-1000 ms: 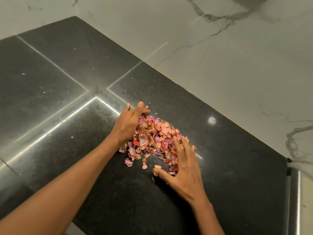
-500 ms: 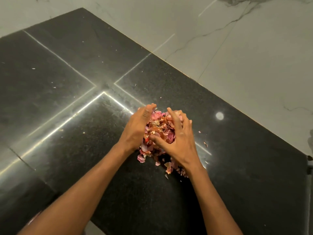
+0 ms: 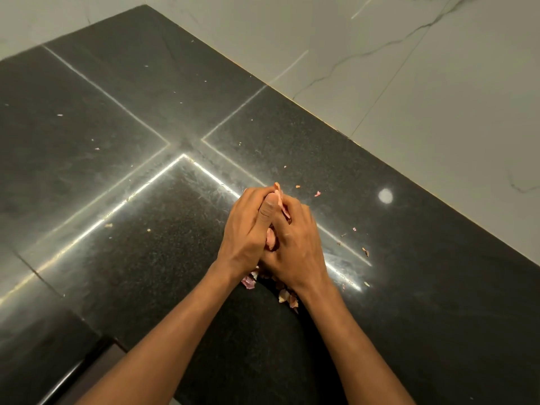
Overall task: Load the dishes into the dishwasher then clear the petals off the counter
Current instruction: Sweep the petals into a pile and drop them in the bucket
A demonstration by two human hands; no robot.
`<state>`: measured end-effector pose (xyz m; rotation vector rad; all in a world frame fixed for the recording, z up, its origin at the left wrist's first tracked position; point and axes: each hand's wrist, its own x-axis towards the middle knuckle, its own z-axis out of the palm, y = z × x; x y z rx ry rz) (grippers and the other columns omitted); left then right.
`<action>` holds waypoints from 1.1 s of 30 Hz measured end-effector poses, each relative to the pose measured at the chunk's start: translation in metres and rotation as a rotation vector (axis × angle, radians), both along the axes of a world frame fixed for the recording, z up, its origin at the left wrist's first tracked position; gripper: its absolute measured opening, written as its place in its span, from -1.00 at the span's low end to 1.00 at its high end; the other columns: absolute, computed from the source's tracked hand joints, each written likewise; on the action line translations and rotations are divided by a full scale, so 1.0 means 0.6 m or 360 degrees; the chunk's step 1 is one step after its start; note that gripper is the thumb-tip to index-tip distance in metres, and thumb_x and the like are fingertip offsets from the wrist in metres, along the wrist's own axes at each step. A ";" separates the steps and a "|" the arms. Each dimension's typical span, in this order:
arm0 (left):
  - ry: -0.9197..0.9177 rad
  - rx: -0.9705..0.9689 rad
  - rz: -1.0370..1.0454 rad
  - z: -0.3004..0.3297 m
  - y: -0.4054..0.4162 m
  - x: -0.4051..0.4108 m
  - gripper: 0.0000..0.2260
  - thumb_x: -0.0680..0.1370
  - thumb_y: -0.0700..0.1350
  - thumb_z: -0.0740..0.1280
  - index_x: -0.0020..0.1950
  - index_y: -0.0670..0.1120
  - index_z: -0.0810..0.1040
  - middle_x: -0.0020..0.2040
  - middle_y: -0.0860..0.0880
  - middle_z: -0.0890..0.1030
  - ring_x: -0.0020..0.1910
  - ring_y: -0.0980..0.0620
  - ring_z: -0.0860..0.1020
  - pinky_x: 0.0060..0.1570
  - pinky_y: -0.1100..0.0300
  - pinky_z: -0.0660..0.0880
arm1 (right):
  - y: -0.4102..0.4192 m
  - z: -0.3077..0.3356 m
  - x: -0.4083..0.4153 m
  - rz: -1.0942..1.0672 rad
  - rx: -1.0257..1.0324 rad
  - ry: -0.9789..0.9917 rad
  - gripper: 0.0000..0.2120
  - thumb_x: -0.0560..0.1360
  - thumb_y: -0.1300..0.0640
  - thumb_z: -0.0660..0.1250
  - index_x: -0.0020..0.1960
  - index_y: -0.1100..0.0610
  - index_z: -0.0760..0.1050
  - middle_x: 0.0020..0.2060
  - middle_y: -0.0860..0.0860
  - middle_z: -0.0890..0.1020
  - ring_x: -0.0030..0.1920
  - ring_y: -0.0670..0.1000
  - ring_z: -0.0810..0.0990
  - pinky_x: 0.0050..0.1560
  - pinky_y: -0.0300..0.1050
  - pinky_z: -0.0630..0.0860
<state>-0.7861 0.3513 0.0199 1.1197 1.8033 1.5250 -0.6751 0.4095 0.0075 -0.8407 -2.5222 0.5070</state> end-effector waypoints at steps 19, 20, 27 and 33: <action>-0.0303 0.0150 0.0171 0.007 -0.009 0.000 -0.51 0.66 0.21 0.04 0.32 -0.08 0.54 0.16 0.06 0.67 0.19 0.08 0.62 0.23 -0.01 0.55 | 0.017 0.030 0.020 -0.0421 -0.0455 0.0692 -0.85 0.46 0.11 0.58 0.00 0.05 0.70 -0.06 -0.14 0.71 -0.14 -0.16 0.67 -0.12 -0.23 0.56; -0.0305 0.0160 0.0194 0.006 -0.009 0.001 -0.50 0.66 0.21 0.04 0.32 -0.08 0.55 0.17 0.07 0.66 0.21 0.10 0.61 0.25 0.00 0.54 | 0.016 0.034 0.023 -0.0502 -0.0593 0.0775 -0.89 0.46 0.17 0.56 -0.04 0.05 0.69 -0.16 -0.16 0.71 -0.20 -0.18 0.65 -0.16 -0.23 0.55; -0.0481 0.0171 0.0399 0.018 -0.003 -0.005 -0.42 0.62 0.30 0.02 0.29 -0.06 0.59 0.23 0.07 0.64 0.26 0.16 0.57 0.32 0.15 0.48 | 0.018 0.065 0.033 -0.0606 -0.0991 0.1083 -0.86 0.51 0.34 0.44 -0.16 0.14 0.61 -0.40 -0.14 0.56 -0.41 -0.12 0.47 -0.40 -0.11 0.47; -0.0552 0.0301 0.0411 0.043 -0.016 0.046 -0.55 0.68 0.13 0.07 0.40 -0.09 0.52 0.37 0.04 0.56 0.42 0.14 0.45 0.42 0.14 0.36 | -0.002 0.088 0.016 -0.0767 -0.1290 0.1449 -0.77 0.52 0.24 0.43 -0.28 0.06 0.54 -0.41 0.04 0.48 -0.40 0.12 0.39 -0.35 0.06 0.45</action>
